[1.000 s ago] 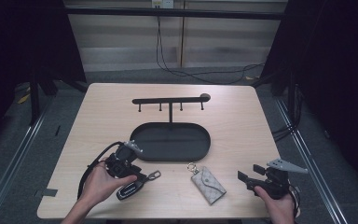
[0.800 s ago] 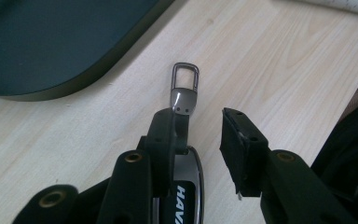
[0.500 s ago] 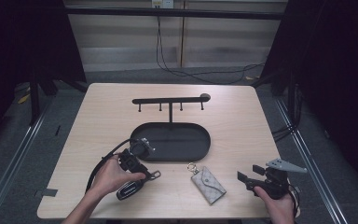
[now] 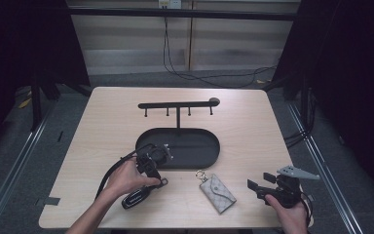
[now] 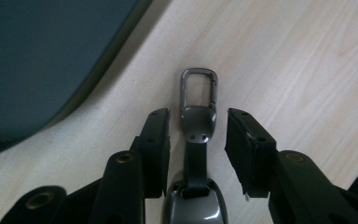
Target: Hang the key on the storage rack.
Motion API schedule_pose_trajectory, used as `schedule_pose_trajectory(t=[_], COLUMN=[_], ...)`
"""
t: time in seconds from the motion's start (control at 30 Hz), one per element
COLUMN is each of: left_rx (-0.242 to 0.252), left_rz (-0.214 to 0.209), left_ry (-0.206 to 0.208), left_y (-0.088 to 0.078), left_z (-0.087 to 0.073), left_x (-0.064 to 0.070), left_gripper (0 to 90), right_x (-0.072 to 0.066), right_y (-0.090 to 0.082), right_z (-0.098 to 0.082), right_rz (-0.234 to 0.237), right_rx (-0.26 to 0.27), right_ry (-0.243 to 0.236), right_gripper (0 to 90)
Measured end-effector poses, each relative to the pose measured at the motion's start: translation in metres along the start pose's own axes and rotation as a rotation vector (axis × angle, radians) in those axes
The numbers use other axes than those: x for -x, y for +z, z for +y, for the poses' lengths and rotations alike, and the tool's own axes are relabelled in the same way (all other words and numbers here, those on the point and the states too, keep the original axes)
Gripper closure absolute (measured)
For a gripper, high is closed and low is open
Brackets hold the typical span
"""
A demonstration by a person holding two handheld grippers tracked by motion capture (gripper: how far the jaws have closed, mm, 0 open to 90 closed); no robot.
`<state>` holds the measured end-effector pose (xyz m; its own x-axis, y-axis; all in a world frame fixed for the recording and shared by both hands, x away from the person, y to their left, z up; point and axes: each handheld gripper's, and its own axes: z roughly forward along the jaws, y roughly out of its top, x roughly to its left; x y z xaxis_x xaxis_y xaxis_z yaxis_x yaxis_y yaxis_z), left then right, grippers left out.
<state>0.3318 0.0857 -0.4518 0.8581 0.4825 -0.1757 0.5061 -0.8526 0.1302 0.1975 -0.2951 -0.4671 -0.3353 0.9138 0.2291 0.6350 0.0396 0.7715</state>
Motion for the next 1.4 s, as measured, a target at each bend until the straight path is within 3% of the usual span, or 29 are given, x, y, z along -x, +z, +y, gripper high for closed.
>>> schedule_pose_trajectory(t=[0.27,0.37,0.53,0.7,0.77,1.2,1.33,1.37,1.4], left_rx=[-0.065,-0.086,-0.081,-0.130,-0.155,-0.153,-0.159,-0.179,-0.178], left_rz=[0.003,0.025,0.063,0.128,0.132,0.117,0.084,0.047,0.037], left_ry=[0.034,0.042,0.055,0.064,0.069,0.017,-0.001,-0.015,-0.017], left_y=[0.010,0.015,0.016,0.018,0.019,0.019,0.017,0.017,0.017], left_z=[0.010,0.012,0.013,0.019,0.022,0.023,0.023,0.023,0.023], left_x=[0.002,0.003,0.006,0.015,0.017,0.014,0.010,0.007,0.005], left_gripper=[60.5,61.3,62.8,65.7,68.7,70.4,70.7,70.7,70.7], right_x=[0.000,0.001,0.001,0.000,0.000,-0.001,0.000,0.000,0.000], right_y=[0.001,0.001,0.002,0.003,0.003,0.004,0.004,0.005,0.005], right_z=[0.000,0.000,0.000,0.000,0.000,0.000,0.000,0.000,0.000], right_rz=[-0.001,0.001,0.003,0.000,-0.001,-0.002,0.000,0.000,0.000], right_rx=[-0.009,-0.012,-0.012,-0.021,-0.023,-0.034,-0.038,-0.039,-0.040], right_ry=[0.001,0.005,0.005,0.003,0.000,-0.009,-0.007,-0.007,-0.007], right_gripper=[24.3,24.3,24.3,24.2,24.2,24.2,24.2,24.2,24.2])
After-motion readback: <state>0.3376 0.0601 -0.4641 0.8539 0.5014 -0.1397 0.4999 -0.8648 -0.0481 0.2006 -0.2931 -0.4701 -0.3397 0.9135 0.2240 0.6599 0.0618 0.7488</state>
